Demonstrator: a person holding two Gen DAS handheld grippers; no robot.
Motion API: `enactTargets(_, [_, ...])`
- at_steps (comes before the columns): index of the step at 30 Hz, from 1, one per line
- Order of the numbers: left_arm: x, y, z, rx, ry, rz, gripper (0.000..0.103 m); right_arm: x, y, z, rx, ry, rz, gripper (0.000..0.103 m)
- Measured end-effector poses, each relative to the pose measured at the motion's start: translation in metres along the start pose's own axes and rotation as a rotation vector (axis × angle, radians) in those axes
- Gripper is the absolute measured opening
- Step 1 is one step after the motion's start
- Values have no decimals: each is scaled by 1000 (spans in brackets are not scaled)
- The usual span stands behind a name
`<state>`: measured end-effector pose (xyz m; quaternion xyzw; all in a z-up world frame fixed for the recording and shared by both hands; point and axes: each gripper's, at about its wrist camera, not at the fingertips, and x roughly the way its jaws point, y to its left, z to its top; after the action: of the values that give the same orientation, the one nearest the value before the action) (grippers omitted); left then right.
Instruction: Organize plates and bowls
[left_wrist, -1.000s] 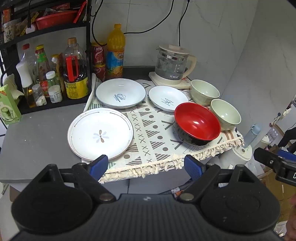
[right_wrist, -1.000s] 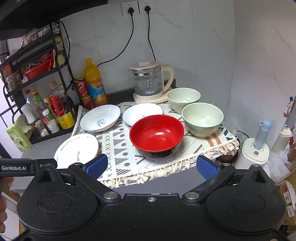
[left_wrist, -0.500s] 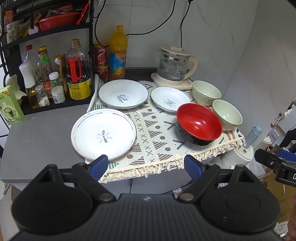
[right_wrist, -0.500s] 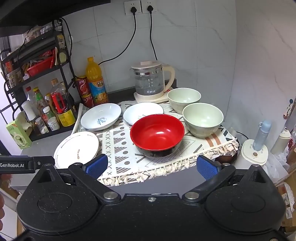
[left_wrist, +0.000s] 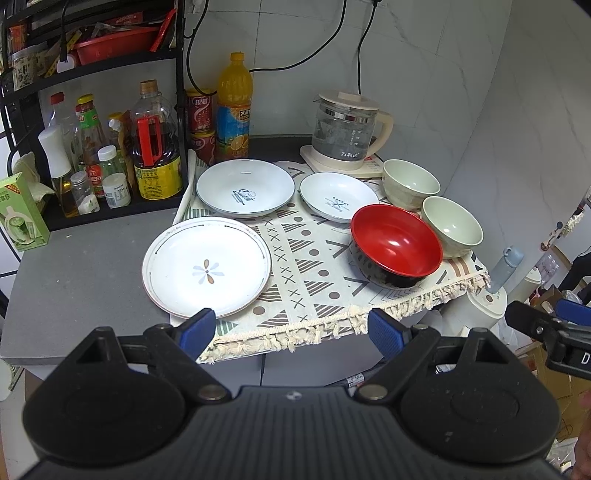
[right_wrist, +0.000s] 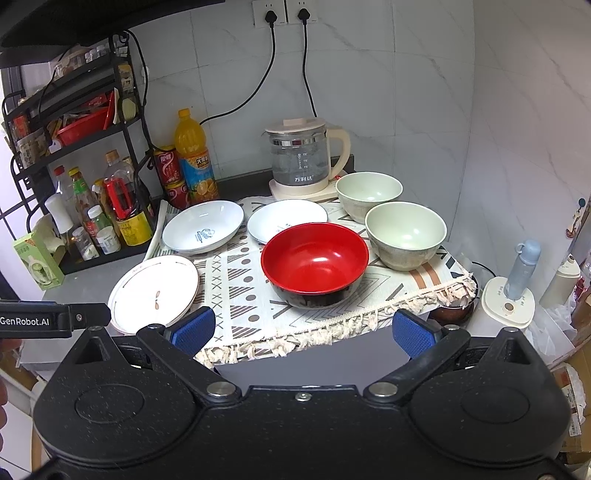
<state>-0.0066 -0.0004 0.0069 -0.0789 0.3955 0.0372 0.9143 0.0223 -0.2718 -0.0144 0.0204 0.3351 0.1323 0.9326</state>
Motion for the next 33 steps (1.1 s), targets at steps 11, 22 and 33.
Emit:
enactTargets(11, [-1, -2, -5, 5, -2, -12, 102, 1, -4, -3, 7, 3, -3, 103])
enactTargets(22, [0, -6, -4, 0, -21, -18, 103, 3, -3, -3, -2, 2, -1, 103])
enactTargets(33, [1, -7, -4, 7, -23, -17, 102, 3, -6, -2, 9, 1, 3, 103])
